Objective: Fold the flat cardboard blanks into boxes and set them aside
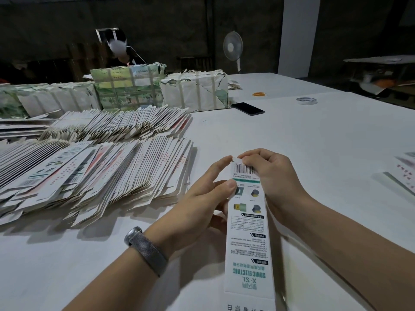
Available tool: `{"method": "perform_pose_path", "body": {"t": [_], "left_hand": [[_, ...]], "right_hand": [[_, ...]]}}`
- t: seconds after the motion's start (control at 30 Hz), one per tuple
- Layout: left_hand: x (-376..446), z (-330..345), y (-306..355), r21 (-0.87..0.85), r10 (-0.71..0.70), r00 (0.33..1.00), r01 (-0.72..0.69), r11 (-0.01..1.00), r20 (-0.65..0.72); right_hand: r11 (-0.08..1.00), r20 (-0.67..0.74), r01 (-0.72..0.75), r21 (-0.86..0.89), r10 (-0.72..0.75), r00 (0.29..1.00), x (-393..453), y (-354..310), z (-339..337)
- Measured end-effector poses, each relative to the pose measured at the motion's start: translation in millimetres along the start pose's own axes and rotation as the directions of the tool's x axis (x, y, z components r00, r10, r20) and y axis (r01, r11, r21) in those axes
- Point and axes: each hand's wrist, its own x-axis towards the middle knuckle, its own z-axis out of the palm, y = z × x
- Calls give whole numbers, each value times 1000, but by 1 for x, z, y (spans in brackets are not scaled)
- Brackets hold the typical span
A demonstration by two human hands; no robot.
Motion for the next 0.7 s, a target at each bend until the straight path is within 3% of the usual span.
{"method": "perform_pose_path", "body": {"t": [0.33, 0.57, 0.7], "left_hand": [[0, 0, 4, 3, 11, 1000, -11, 1000, 5], [0, 2, 5, -3, 65, 997, -65, 998, -37], [0, 0, 5, -5, 113, 990, -114, 993, -78]], "right_hand": [[1000, 37, 24, -13, -23, 999, -2, -1, 0], [993, 21, 52, 109, -54, 998, -8, 1, 5], [989, 79, 103, 103, -111, 991, -7, 5, 6]]}}
